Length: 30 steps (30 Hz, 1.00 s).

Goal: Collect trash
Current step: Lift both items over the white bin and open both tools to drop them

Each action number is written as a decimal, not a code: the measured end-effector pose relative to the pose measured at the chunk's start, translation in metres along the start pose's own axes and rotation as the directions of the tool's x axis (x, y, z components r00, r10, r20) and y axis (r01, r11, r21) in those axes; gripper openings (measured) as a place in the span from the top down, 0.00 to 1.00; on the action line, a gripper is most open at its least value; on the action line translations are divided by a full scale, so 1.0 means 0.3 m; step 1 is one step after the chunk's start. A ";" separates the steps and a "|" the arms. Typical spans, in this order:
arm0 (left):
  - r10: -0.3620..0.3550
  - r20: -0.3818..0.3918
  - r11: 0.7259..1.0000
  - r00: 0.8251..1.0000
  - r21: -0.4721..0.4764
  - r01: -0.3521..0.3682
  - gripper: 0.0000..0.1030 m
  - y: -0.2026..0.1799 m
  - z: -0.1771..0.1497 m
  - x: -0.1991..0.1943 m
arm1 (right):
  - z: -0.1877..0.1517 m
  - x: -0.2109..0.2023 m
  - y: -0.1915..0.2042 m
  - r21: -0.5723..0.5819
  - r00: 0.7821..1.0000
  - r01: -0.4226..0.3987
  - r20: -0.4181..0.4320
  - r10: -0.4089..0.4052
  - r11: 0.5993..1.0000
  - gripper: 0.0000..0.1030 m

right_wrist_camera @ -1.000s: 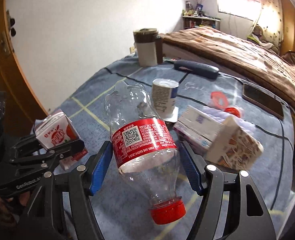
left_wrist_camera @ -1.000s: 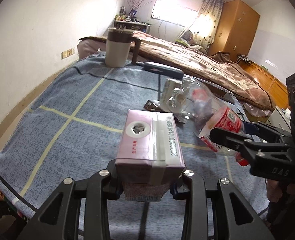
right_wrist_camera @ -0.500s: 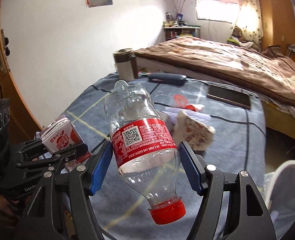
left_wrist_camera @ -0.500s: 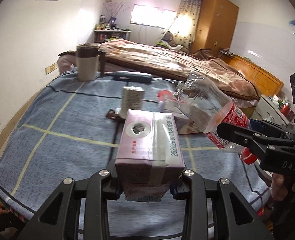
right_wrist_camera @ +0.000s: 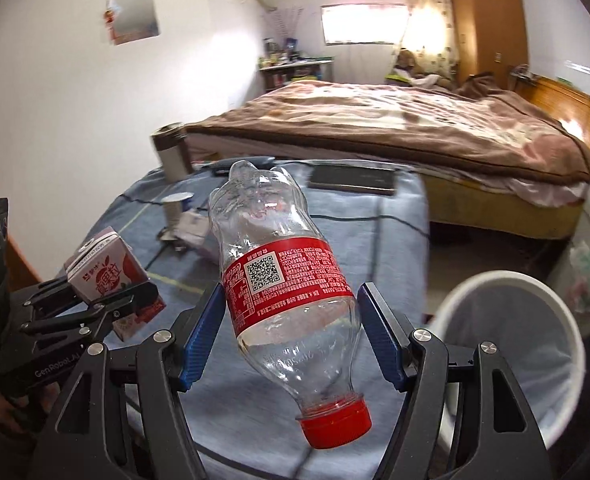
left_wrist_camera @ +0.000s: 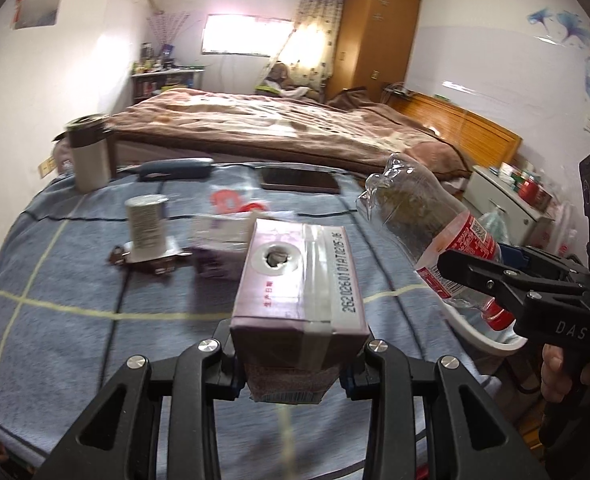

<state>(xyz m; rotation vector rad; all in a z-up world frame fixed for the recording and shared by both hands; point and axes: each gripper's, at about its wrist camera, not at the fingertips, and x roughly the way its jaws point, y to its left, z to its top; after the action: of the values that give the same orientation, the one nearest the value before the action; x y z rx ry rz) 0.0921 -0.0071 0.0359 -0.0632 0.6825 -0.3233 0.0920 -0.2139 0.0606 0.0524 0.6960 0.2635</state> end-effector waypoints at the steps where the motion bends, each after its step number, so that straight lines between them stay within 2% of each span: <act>1: -0.011 0.000 1.000 1.000 0.009 0.011 0.64 -0.016 0.004 0.006 | -0.005 -0.013 -0.019 0.010 1.000 0.013 0.004 -0.013 1.000 0.33; 9: -0.107 -0.011 0.989 0.994 0.096 0.108 0.64 -0.211 0.044 0.065 | -0.050 -0.094 -0.177 0.101 0.992 0.125 0.015 -0.128 0.987 0.33; 15: -0.181 -0.034 0.972 0.983 0.146 0.184 0.64 -0.354 0.070 0.124 | -0.082 -0.113 -0.285 0.172 0.977 0.213 -0.009 -0.215 0.962 0.33; 20: -0.244 -0.066 0.953 0.967 0.169 0.252 0.64 -0.462 0.078 0.179 | -0.112 -0.125 -0.359 0.219 0.958 0.286 -0.043 -0.284 0.933 0.33; 23: -0.274 -0.091 0.942 0.957 0.176 0.287 0.64 -0.518 0.082 0.220 | -0.127 -0.117 -0.389 0.223 0.937 0.349 -0.075 -0.341 0.910 0.33; 27: -0.321 -0.130 0.921 0.938 0.189 0.341 0.64 -0.592 0.079 0.263 | -0.151 -0.113 -0.442 0.237 0.929 0.369 -0.107 -0.353 0.899 0.32; 30: -0.344 -0.157 0.910 0.926 0.186 0.369 0.64 -0.637 0.081 0.293 | -0.171 -0.105 -0.478 0.246 0.912 0.409 -0.137 -0.386 0.879 0.32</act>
<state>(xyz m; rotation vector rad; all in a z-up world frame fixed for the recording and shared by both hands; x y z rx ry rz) 0.1194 -0.2170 0.0323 0.0375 0.7529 -0.7580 0.0678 -0.3625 0.0216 0.1572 0.8065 -0.2301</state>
